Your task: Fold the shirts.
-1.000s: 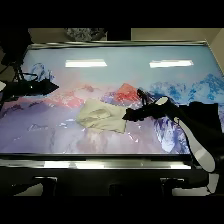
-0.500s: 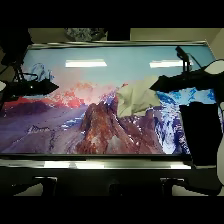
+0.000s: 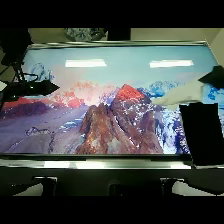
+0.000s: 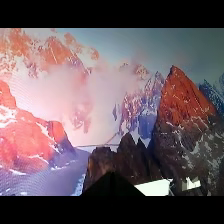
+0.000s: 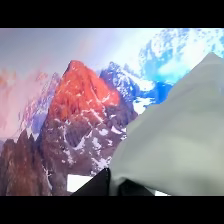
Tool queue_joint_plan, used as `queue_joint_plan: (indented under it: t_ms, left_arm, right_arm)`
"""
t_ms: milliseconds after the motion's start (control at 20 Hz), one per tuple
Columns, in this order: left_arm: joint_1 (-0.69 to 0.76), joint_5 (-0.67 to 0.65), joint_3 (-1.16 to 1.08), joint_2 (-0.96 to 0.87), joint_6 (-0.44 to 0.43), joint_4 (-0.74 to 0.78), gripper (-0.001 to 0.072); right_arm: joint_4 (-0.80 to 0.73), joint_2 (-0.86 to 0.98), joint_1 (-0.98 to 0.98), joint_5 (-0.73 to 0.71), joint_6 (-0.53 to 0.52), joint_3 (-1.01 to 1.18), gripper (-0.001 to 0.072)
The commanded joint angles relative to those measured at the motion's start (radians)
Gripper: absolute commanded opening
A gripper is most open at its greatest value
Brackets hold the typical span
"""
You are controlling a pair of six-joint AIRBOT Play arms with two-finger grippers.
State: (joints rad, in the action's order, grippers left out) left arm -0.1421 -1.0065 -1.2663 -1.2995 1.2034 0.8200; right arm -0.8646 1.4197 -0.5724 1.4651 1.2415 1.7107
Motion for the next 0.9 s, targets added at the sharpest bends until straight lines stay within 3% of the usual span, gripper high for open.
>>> queue_joint_plan:
  t_ms: [0,100,250,400,550,650,850]
  left_arm:
    - [0.0,0.0,0.0,-0.001,0.0,0.0,0.0027]
    - [0.0,0.0,0.0,-0.001,0.0,0.0,0.0027]
    - [0.0,-0.003,0.0,0.0,0.0,0.0,0.0027]
    - [0.0,-0.016,0.0,0.0,0.0,0.0,0.0027]
    - [0.0,-0.025,0.0,0.0,0.0,0.0,0.0027]
    - [0.0,-0.026,0.0,0.0,0.0,0.0,0.0027]
    - [0.0,-0.026,0.0,0.0,0.0,0.0,0.0027]
  right_arm:
    - [0.007,-0.012,-0.125,0.004,0.001,0.066,0.0044]
    - [0.006,-0.012,-0.187,0.03,0.034,0.134,0.0044]
    - [-0.021,-0.018,-0.259,0.204,0.068,0.204,0.0045]
    - [-0.182,-0.046,-0.336,0.379,0.072,0.206,0.0045]
    - [-0.392,-0.081,-0.359,0.385,0.049,0.198,0.0046]
    - [-0.489,-0.102,-0.359,0.387,0.036,0.125,0.0046]
    - [-0.637,-0.2,-0.359,0.388,-0.006,-0.269,0.0047]
